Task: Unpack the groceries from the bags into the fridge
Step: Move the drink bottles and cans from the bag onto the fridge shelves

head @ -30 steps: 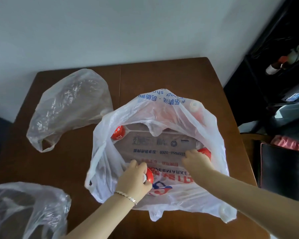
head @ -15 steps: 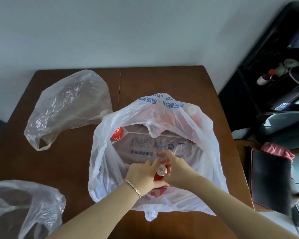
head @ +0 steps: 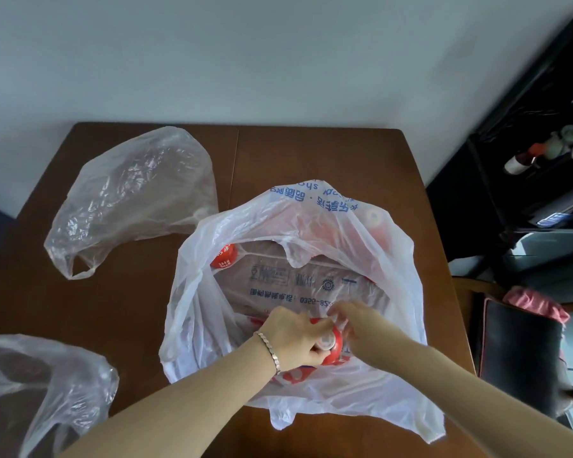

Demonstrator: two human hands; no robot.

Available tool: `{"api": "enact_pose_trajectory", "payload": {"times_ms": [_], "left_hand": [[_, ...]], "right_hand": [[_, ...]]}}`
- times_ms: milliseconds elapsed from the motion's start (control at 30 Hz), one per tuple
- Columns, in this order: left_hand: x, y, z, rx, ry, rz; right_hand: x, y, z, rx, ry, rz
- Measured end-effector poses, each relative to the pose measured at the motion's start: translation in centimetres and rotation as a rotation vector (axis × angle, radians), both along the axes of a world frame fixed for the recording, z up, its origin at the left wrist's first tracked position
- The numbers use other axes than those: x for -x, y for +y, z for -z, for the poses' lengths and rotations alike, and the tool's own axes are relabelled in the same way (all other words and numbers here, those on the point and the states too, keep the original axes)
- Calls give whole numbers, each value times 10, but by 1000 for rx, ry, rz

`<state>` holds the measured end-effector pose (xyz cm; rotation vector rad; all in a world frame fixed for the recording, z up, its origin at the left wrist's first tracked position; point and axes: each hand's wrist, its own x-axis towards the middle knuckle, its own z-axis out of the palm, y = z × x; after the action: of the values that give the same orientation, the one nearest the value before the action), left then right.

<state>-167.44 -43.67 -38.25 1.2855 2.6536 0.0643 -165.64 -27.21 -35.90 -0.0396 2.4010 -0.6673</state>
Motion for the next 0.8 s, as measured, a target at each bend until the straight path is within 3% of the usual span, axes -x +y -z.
{"api": "enact_pose_trajectory", "payload": {"times_ms": [167,300,367,500,667,800], "left_hand": [[8,-3,2,-36,-35,2],[8,-1,9,-31,19,-4],[9,-1,9,-48,9,-21],[12,-2,1,-11,-54,-48],[14,-5,-2,-43,-105,-130],[14,-7,-3,4,-106,-155]], "right_hand": [[37,27,-4,-404,143,-80],[73,50,-29,-405,464,198],[93,58,-34,-389,381,278],[102,61,-16,-427,277,186],[95,53,0,-826,202,-30],[92,59,2,-682,275,-49]]}}
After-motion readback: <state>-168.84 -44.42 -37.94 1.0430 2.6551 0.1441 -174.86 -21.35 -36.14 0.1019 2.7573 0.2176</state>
